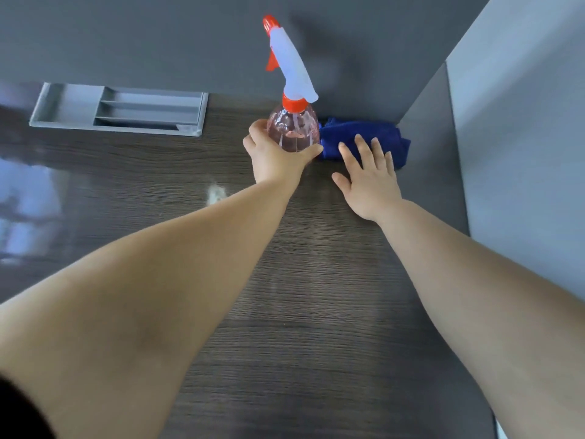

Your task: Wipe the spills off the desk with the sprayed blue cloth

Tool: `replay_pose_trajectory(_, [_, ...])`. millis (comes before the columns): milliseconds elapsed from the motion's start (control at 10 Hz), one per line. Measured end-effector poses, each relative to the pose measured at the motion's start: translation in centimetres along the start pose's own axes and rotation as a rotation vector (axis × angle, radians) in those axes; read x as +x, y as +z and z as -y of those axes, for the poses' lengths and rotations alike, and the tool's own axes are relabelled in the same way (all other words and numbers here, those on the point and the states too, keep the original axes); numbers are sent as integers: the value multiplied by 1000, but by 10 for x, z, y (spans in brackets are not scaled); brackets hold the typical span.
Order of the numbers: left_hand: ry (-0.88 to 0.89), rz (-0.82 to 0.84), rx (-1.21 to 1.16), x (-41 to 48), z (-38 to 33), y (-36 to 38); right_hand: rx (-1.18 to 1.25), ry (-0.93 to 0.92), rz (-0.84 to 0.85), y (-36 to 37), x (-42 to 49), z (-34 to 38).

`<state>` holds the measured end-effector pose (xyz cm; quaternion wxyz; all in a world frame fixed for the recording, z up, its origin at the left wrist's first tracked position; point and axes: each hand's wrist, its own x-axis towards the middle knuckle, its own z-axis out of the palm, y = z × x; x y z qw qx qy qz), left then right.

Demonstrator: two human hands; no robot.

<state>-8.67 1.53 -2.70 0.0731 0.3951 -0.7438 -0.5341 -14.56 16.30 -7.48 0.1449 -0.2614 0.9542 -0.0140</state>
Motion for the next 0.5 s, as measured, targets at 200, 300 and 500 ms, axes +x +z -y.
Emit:
replay_pose_trajectory(200, [-26,-21,-29,4,-2,5,19,-29,5,-3,-2,-2])
replay_pose_trajectory(300, [-32,35,-17,2,5,-3,29,-18,-13,-5,-8,1])
replay_pose_trajectory(500, [-60,114,131,-14,29,-38,265,-48,-234,-6,-47,44])
